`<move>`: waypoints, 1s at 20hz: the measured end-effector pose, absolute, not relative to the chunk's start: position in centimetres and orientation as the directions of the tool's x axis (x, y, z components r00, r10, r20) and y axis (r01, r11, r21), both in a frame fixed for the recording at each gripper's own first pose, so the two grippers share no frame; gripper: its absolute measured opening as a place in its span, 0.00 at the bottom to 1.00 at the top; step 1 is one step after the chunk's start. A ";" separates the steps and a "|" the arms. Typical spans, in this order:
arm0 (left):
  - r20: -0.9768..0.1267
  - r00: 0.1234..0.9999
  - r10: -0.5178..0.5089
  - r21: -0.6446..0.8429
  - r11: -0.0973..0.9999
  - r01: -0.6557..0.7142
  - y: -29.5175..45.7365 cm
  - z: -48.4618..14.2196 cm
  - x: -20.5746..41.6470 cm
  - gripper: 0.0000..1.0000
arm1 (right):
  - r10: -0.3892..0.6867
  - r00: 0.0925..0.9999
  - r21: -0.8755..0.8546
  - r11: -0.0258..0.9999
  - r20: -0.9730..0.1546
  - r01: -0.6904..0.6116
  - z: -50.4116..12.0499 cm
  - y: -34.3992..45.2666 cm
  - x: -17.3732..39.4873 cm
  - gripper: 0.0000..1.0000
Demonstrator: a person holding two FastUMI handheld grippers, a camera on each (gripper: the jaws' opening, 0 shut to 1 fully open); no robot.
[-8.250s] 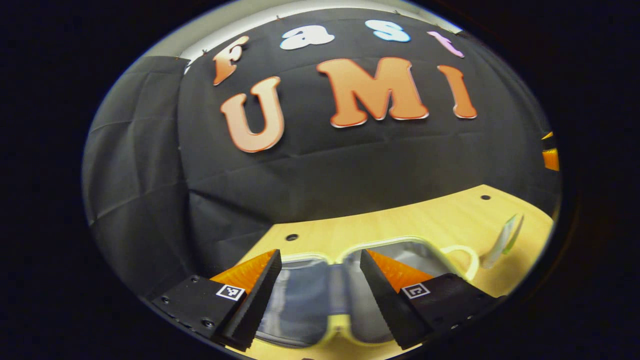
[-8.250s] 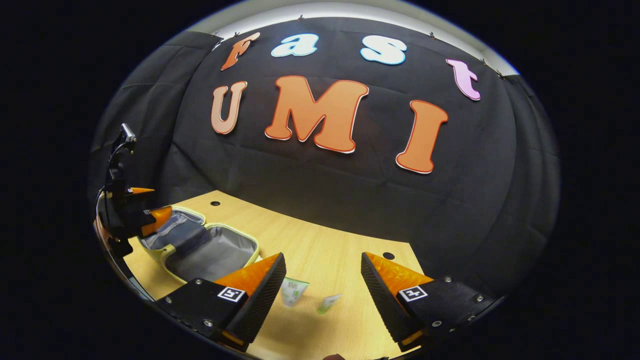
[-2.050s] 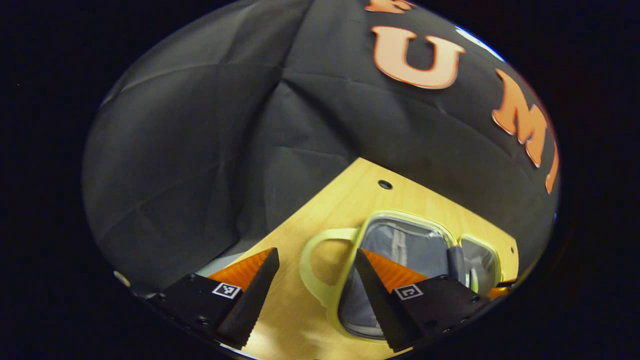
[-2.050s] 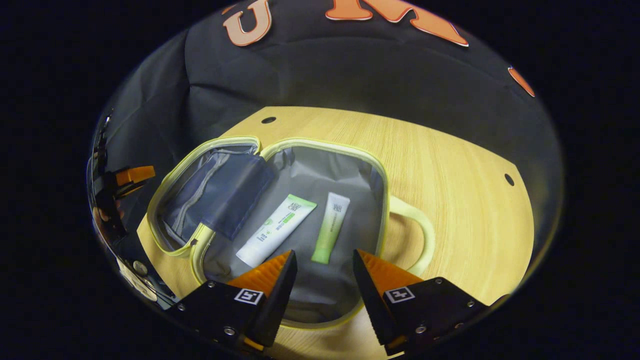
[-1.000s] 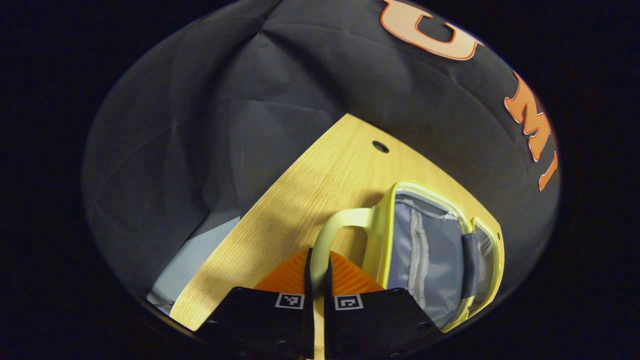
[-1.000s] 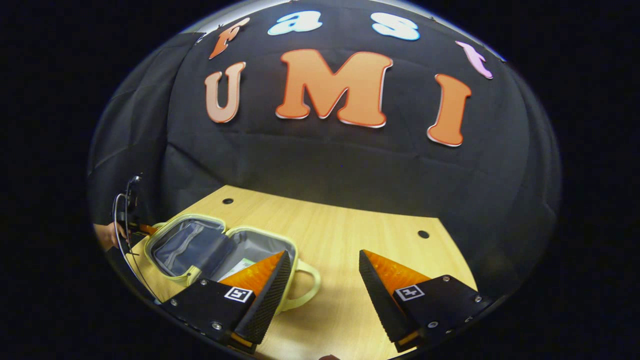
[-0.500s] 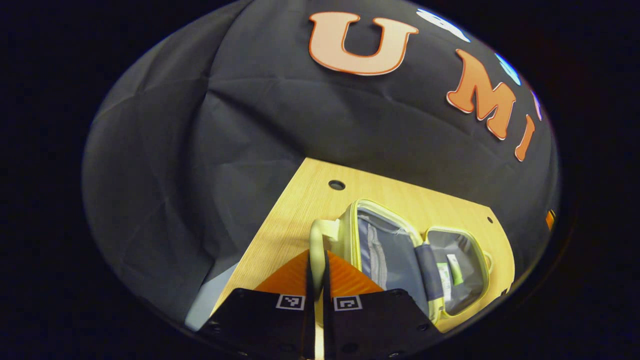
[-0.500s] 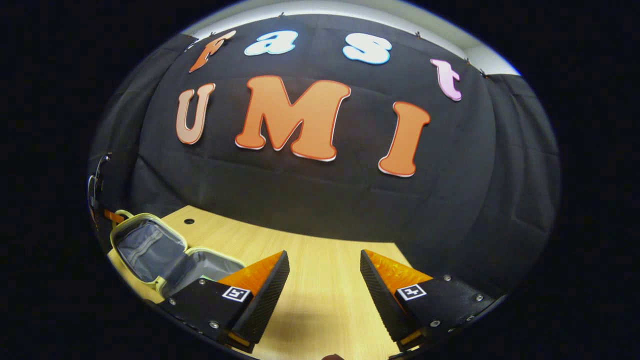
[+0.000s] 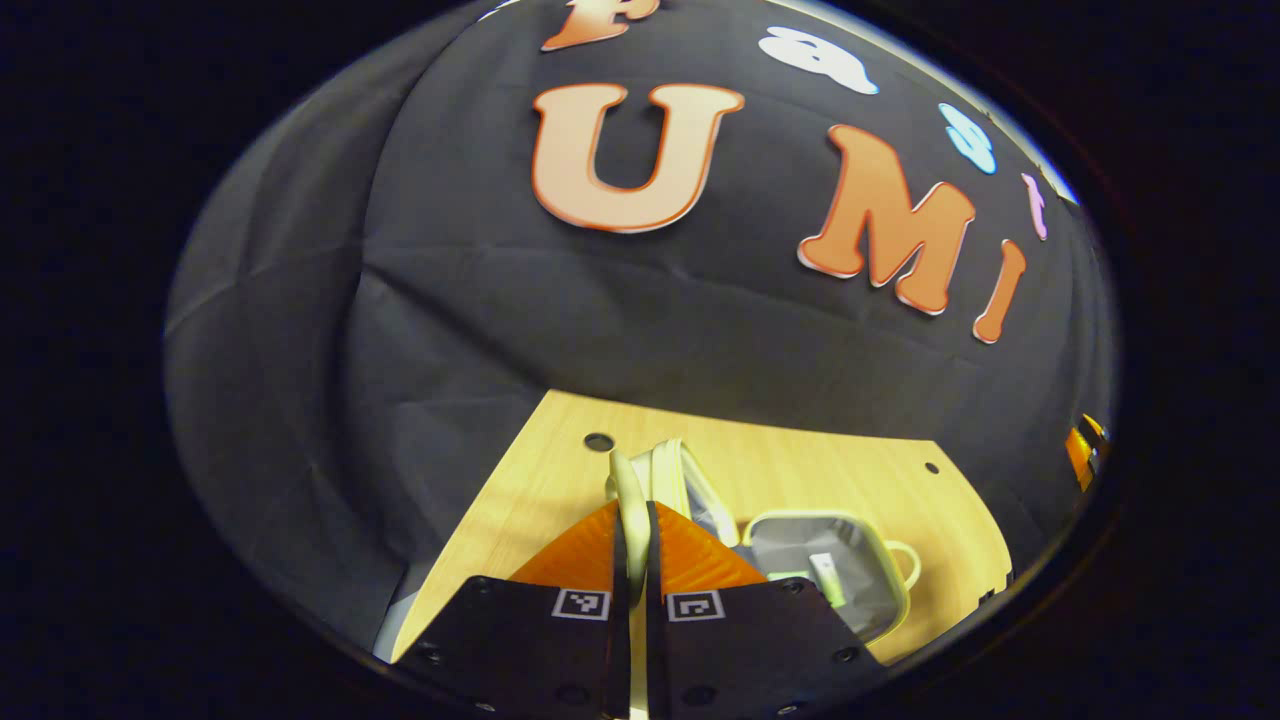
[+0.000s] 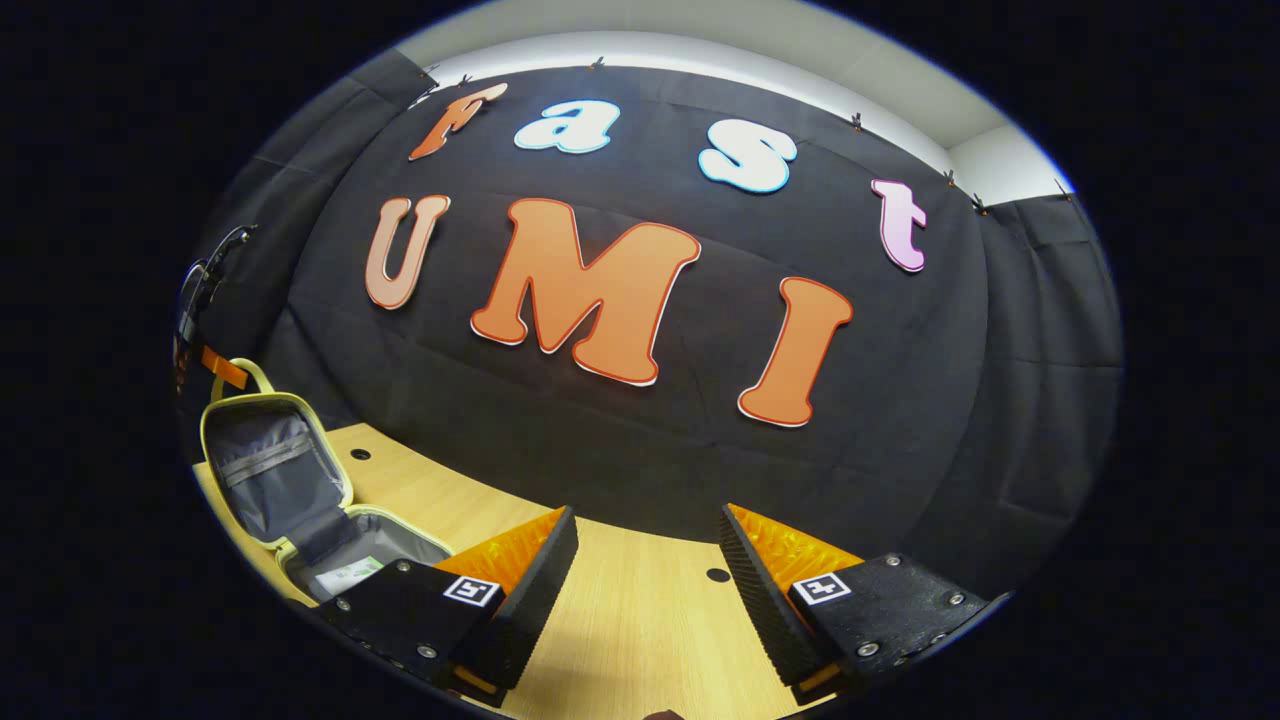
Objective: First open the suitcase, pack the skin care products into it, and then close the suitcase.
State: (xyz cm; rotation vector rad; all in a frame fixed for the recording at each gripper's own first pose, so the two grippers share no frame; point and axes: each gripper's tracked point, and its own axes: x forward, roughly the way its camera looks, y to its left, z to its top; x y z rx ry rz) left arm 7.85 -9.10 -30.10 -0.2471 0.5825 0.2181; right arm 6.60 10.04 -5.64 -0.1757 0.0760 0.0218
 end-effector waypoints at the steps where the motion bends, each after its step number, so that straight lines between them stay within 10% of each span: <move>1: -0.553 0.824 0.124 -0.171 0.951 -0.257 -10.5 -29.2 8.5 0.06 | 0.028 0.996 -0.168 0.985 -0.082 -0.041 -5.9 9.9 6.6 0.91; 20: -0.460 0.863 -0.211 -0.428 0.904 -0.007 -36.7 -26.7 13.6 0.06 | 0.093 0.987 -0.135 0.985 -0.129 -0.111 -9.6 5.3 5.5 0.91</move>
